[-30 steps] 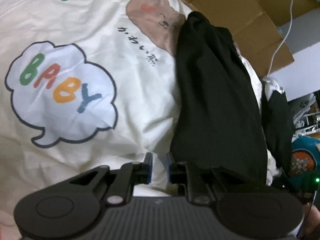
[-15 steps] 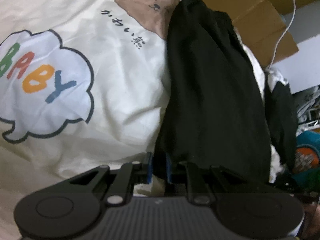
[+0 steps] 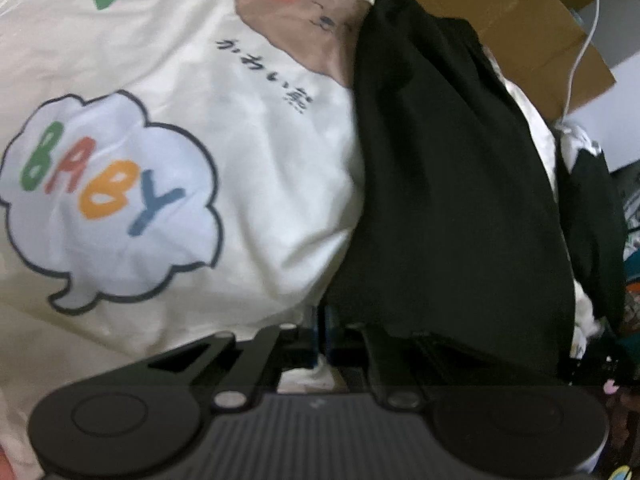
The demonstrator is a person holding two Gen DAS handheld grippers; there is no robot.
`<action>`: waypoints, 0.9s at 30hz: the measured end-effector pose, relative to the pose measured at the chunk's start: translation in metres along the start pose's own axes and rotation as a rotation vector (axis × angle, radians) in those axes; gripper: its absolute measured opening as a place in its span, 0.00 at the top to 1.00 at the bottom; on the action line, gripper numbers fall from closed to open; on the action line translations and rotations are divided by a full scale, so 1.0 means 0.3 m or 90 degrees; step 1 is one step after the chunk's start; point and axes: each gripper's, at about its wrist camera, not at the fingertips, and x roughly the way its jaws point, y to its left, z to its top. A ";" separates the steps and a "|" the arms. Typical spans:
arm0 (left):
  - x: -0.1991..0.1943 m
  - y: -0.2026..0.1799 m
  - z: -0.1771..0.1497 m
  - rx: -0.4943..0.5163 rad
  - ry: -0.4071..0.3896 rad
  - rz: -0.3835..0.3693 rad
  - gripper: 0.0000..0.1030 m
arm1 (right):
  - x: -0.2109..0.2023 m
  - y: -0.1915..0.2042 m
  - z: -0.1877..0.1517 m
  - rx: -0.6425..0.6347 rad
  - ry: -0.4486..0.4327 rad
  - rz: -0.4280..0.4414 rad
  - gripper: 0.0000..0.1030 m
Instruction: Fold clothes
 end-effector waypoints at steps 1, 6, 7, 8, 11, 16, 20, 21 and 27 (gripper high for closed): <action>-0.007 0.000 -0.003 0.001 -0.001 0.000 0.96 | 0.001 0.001 -0.001 0.001 -0.001 0.000 0.54; -0.049 -0.001 -0.021 -0.008 -0.013 0.020 0.85 | 0.005 0.017 -0.006 0.002 -0.008 0.007 0.54; -0.050 -0.007 -0.018 -0.009 -0.012 0.019 0.84 | 0.005 0.022 -0.008 0.002 -0.010 0.010 0.54; -0.056 -0.014 -0.025 -0.004 -0.009 0.019 0.80 | 0.004 0.029 -0.009 0.001 -0.011 0.014 0.54; -0.073 -0.036 -0.043 0.013 0.001 0.020 0.73 | -0.004 0.044 -0.010 -0.001 -0.016 0.020 0.54; -0.090 -0.083 -0.080 0.026 0.015 0.014 0.66 | -0.028 0.070 -0.014 0.002 -0.033 0.036 0.54; -0.106 -0.121 -0.136 0.034 0.023 0.002 0.63 | -0.040 0.088 -0.034 0.004 -0.045 0.049 0.54; -0.106 -0.129 -0.152 0.034 0.027 0.001 0.62 | -0.059 0.039 -0.031 0.004 -0.047 0.050 0.54; -0.097 -0.183 -0.214 0.039 0.046 -0.008 0.62 | -0.021 0.025 0.000 0.012 -0.057 0.054 0.54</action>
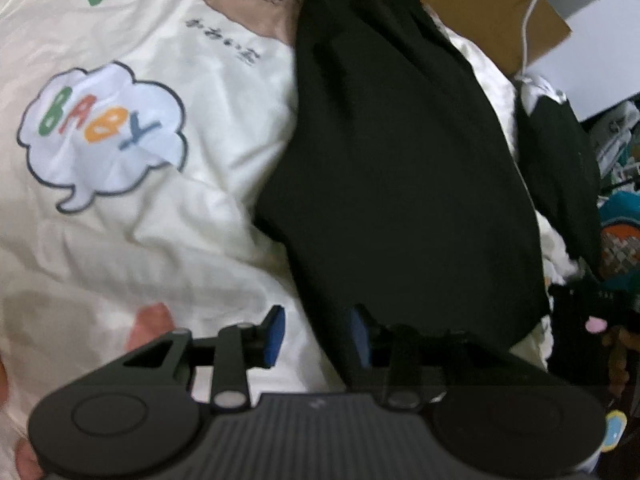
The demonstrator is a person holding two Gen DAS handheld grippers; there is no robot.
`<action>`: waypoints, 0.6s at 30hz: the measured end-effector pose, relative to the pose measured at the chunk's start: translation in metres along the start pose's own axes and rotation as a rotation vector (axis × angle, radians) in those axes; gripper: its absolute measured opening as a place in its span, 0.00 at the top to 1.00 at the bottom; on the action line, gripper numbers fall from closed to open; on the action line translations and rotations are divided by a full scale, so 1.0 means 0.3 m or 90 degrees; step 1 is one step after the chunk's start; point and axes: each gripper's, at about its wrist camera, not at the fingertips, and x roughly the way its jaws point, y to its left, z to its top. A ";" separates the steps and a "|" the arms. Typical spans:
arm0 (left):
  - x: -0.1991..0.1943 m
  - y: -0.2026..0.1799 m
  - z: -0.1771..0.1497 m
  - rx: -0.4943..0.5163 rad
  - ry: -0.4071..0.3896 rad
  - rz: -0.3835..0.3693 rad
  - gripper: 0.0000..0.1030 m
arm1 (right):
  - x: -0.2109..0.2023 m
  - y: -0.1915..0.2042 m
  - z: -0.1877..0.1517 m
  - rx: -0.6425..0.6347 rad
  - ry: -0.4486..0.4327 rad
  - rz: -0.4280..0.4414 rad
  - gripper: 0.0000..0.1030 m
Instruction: Fold clothes
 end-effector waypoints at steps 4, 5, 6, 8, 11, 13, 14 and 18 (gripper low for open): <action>0.004 -0.033 -0.017 0.006 0.003 -0.012 0.62 | -0.012 0.007 0.002 0.005 -0.005 -0.001 0.54; 0.007 -0.039 -0.023 0.007 0.005 -0.015 0.62 | -0.017 -0.001 -0.001 0.008 -0.006 -0.002 0.54; 0.010 -0.045 -0.029 0.009 0.008 -0.018 0.62 | -0.031 -0.014 -0.010 0.009 -0.007 -0.002 0.54; 0.016 -0.045 -0.042 0.006 0.011 -0.022 0.62 | -0.051 -0.033 -0.026 0.012 -0.008 -0.002 0.54; 0.031 -0.037 -0.066 -0.002 0.022 -0.032 0.62 | -0.053 -0.039 -0.034 0.010 -0.007 -0.002 0.54; 0.046 -0.028 -0.081 -0.006 0.031 -0.034 0.62 | -0.047 -0.041 -0.037 0.009 -0.004 -0.003 0.54; 0.053 -0.024 -0.085 -0.008 0.036 -0.033 0.62 | -0.037 -0.039 -0.038 0.007 0.000 -0.004 0.54; 0.071 -0.014 -0.095 -0.016 0.046 -0.043 0.62 | -0.004 -0.030 -0.035 0.001 0.010 -0.006 0.54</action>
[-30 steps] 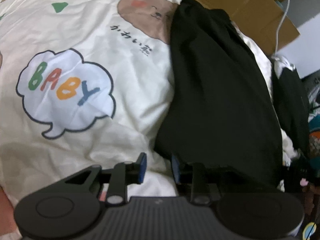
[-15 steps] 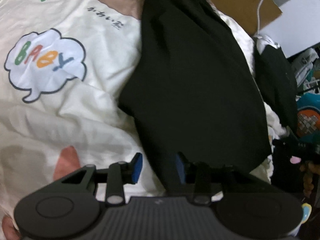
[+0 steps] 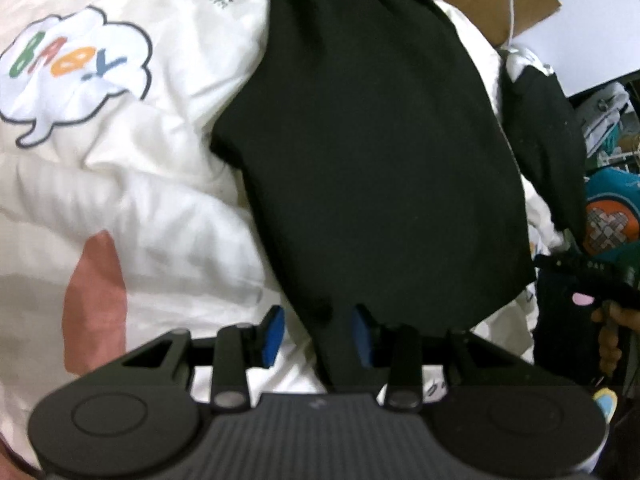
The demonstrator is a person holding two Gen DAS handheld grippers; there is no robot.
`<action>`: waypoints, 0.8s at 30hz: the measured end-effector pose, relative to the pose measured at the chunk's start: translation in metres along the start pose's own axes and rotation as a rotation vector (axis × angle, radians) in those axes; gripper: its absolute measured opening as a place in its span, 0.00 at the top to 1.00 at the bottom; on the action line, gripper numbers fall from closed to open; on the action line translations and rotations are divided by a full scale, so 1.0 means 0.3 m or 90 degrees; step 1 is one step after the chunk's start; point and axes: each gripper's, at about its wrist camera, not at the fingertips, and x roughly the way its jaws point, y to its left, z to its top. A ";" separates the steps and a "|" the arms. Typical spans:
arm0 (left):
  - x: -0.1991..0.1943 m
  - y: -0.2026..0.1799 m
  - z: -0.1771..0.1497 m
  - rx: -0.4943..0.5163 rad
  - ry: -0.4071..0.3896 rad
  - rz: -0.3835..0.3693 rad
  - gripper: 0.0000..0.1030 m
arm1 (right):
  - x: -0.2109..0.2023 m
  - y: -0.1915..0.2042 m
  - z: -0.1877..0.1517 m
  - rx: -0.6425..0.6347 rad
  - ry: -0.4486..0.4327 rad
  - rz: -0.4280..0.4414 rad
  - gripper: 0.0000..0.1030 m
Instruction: Fold clothes
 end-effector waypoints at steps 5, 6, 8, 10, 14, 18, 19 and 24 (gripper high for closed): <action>0.038 0.005 -0.004 0.003 0.016 0.001 0.62 | 0.036 0.013 0.014 -0.001 0.007 -0.004 0.54; 0.047 0.007 -0.007 0.001 0.019 -0.002 0.62 | 0.043 0.016 0.016 -0.003 0.008 -0.006 0.54; 0.071 0.012 -0.013 -0.007 0.027 -0.017 0.63 | 0.056 0.020 0.017 -0.006 0.011 -0.010 0.54; 0.085 0.017 -0.021 -0.009 0.034 -0.025 0.63 | 0.067 0.023 0.018 -0.009 0.015 -0.012 0.54; 0.120 0.018 -0.029 -0.001 0.038 -0.029 0.63 | 0.090 0.016 0.018 -0.008 0.019 -0.013 0.54; 0.128 0.025 -0.025 0.003 0.026 -0.035 0.63 | 0.104 0.009 0.019 -0.007 0.019 -0.011 0.54; 0.130 0.027 -0.024 0.001 0.024 -0.038 0.63 | 0.107 0.008 0.020 -0.008 0.018 -0.011 0.54; 0.133 0.036 -0.017 -0.010 0.009 -0.063 0.63 | 0.124 -0.001 0.030 -0.011 0.013 -0.003 0.54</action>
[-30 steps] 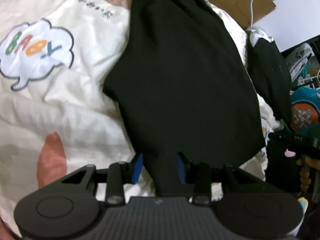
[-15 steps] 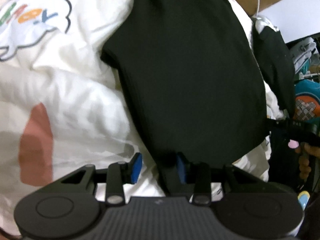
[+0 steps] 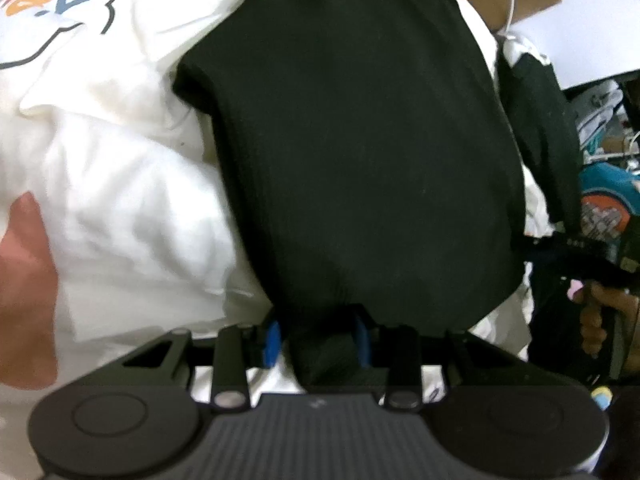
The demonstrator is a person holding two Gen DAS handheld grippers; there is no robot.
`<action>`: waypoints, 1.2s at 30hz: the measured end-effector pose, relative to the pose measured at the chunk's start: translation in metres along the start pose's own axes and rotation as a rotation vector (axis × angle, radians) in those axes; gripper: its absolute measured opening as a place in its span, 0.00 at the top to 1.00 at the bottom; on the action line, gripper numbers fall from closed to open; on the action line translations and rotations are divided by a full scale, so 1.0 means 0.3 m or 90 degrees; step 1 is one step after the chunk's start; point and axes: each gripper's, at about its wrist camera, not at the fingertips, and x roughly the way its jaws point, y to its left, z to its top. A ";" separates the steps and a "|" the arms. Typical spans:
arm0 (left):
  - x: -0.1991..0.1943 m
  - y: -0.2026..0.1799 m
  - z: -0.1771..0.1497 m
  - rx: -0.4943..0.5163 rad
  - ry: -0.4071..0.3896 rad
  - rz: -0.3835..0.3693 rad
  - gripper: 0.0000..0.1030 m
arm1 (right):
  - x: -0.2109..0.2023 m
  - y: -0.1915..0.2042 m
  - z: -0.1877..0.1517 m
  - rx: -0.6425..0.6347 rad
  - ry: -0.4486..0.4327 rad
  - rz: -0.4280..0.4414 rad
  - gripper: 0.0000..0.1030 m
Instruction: Fold clothes
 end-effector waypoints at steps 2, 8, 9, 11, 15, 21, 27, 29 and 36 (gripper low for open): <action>0.001 0.001 -0.001 -0.001 -0.005 -0.006 0.63 | 0.007 -0.001 0.001 -0.002 -0.003 0.003 0.54; -0.002 0.011 -0.001 -0.015 -0.014 -0.024 0.62 | 0.015 -0.007 -0.006 0.002 -0.022 0.019 0.51; 0.000 0.009 -0.002 -0.014 -0.015 -0.024 0.63 | 0.015 -0.007 -0.007 -0.001 -0.023 0.021 0.51; 0.001 0.002 -0.005 -0.010 -0.021 -0.022 0.62 | 0.014 -0.011 -0.008 -0.002 -0.025 0.029 0.49; 0.009 -0.009 -0.012 -0.004 -0.030 -0.002 0.70 | 0.010 -0.010 -0.020 -0.007 -0.034 0.031 0.51; 0.001 -0.042 -0.022 0.002 -0.029 0.026 0.87 | 0.005 0.004 -0.033 -0.008 -0.009 0.059 0.81; -0.022 -0.051 -0.028 0.010 -0.031 0.034 0.88 | 0.004 0.021 -0.020 -0.016 0.007 0.037 0.74; -0.022 -0.043 -0.027 0.007 -0.031 0.032 0.88 | 0.000 0.022 -0.017 -0.025 0.003 0.026 0.63; -0.007 -0.009 -0.043 0.001 -0.029 0.034 0.87 | 0.016 0.021 -0.033 -0.037 -0.012 0.027 0.56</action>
